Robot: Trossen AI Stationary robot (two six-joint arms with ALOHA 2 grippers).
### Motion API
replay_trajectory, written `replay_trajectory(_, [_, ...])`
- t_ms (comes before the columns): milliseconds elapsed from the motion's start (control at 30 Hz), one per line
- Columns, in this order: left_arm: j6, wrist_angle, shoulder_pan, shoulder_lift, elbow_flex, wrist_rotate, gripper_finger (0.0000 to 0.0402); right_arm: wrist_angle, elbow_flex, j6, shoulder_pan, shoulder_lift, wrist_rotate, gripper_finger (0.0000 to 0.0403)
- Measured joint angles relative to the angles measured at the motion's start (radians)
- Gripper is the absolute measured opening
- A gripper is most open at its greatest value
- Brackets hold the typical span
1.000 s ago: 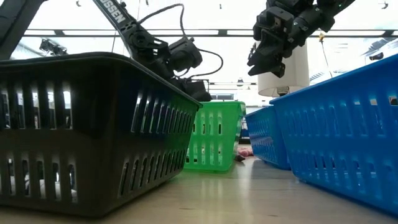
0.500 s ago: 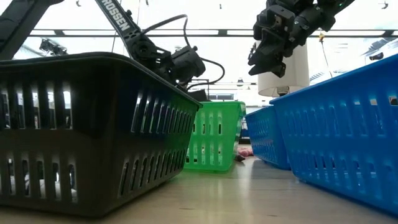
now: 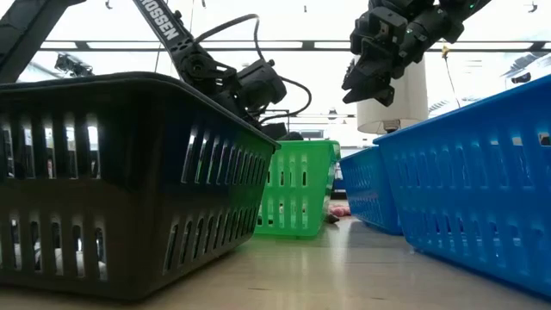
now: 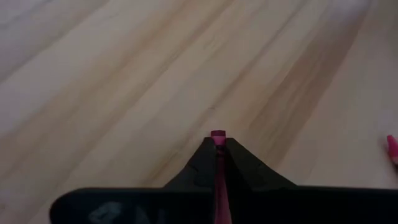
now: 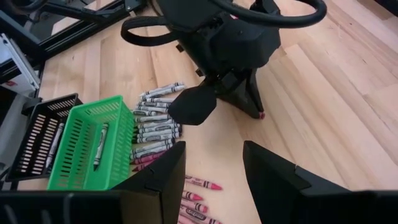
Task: Sort crayons
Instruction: Put the violet crayon into the top blue bin
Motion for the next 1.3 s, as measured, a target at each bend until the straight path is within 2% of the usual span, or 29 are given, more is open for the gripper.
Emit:
replay_trajectory(133, [-0.079, 0.006, 0.010, -0.008, 0.006, 0.069, 0.0014, 0.000, 0.000, 0.000, 0.000, 0.000, 0.000, 0.0169])
replay_trajectory(267, [-0.142, 0.011, 0.030, -0.075, 0.022, 0.143, 0.0014, -0.001, 0.000, -0.001, 0.000, 0.000, -0.001, 0.0169])
replay_trajectory(500, [-0.133, -0.098, -0.014, -0.224, 0.022, 0.148, 0.0014, -0.007, 0.000, -0.012, 0.000, 0.000, -0.001, 0.0169])
replay_trajectory(633, [-0.117, -0.131, -0.068, -0.267, 0.022, 0.147, 0.0014, -0.007, 0.000, -0.026, 0.000, 0.000, -0.001, 0.0169])
replay_trajectory(933, [-0.108, -0.133, -0.197, -0.282, 0.022, 0.142, 0.0014, -0.005, 0.000, -0.039, 0.000, 0.000, -0.004, 0.0169])
replay_trajectory(1300, [-0.134, -0.127, -0.225, -0.282, 0.022, 0.109, 0.0014, -0.006, 0.000, -0.053, 0.000, 0.000, -0.023, 0.0169])
